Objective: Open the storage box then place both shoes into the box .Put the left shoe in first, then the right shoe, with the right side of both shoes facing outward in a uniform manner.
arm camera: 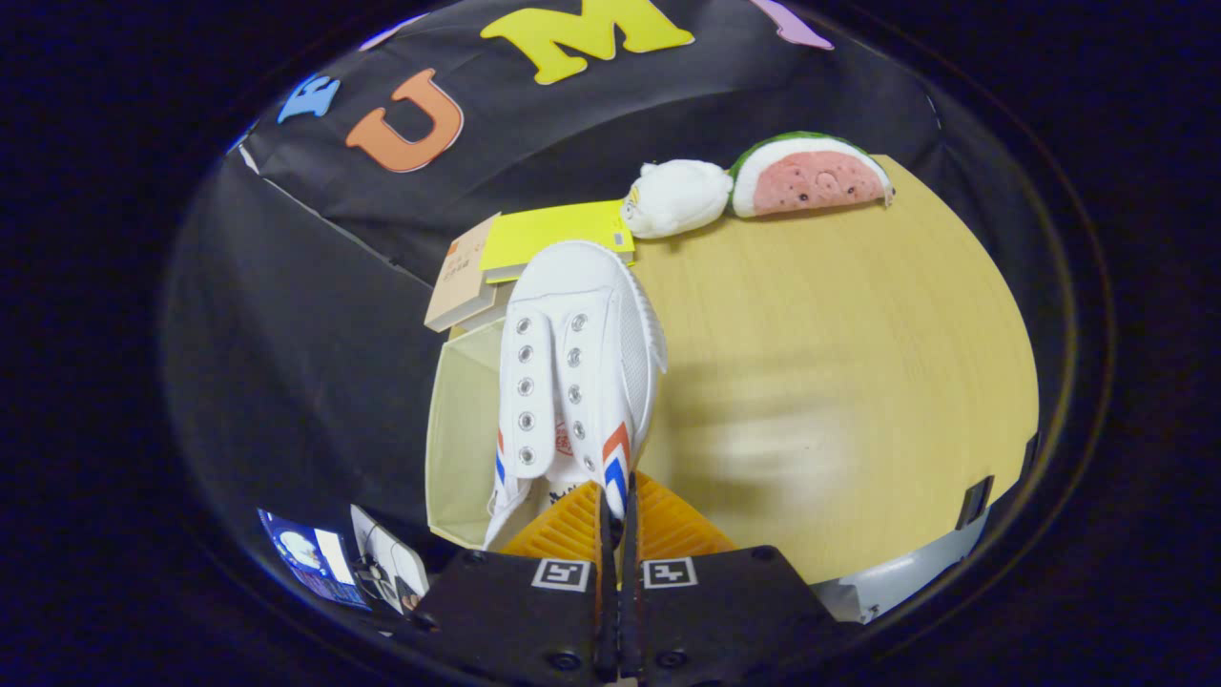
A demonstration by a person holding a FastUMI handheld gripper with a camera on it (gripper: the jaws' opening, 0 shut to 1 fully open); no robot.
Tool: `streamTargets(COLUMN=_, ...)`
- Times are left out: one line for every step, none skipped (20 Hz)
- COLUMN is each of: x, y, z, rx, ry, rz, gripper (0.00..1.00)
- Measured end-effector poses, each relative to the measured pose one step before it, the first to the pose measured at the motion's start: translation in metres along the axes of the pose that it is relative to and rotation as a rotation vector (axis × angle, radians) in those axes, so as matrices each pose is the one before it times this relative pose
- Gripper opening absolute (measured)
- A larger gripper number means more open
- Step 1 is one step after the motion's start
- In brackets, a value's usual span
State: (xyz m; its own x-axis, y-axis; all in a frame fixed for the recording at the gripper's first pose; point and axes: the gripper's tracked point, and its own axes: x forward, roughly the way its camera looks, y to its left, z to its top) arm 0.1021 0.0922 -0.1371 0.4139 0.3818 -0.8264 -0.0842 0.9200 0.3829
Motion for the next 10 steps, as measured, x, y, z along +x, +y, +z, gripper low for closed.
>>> streamTargets(x=0.00355, y=0.01452, z=-0.00104, rx=-0.0067, ry=-0.00317, rz=0.00028, gripper=0.07)
streamTargets(x=0.0038, y=0.01122, z=0.00061, rx=-0.00794, ry=-0.00254, rz=-0.00162, gripper=0.07)
streamTargets(x=0.0054, y=0.01227, z=0.00011, rx=-0.00669, ry=-0.0035, rz=-0.00103, gripper=0.07)
streamTargets(x=0.00607, y=0.01221, z=-0.00021, rx=-0.01202, ry=-0.0044, rz=-0.00312, gripper=0.07)
streamTargets(x=0.00717, y=0.00906, z=0.00034, rx=-0.00802, ry=-0.00245, rz=-0.00651, gripper=0.07)
streamTargets(x=0.0074, y=0.00721, z=0.00043, rx=-0.00368, ry=0.00119, rz=-0.00786, gripper=0.07)
streamTargets(x=0.01041, y=0.00603, z=-0.00302, rx=-0.00031, ry=0.00823, rz=-0.01249, gripper=0.07)
streamTargets(x=0.00806, y=0.00259, z=-0.00255, rx=0.00228, ry=0.01114, rz=-0.01766, gripper=0.07)
streamTargets(x=0.00983, y=0.00103, z=-0.00427, rx=-0.00127, ry=0.01286, rz=-0.02789, gripper=0.07)
streamTargets(x=0.00858, y=0.00093, z=-0.00288, rx=-0.00206, ry=0.01221, rz=-0.02425, gripper=0.07)
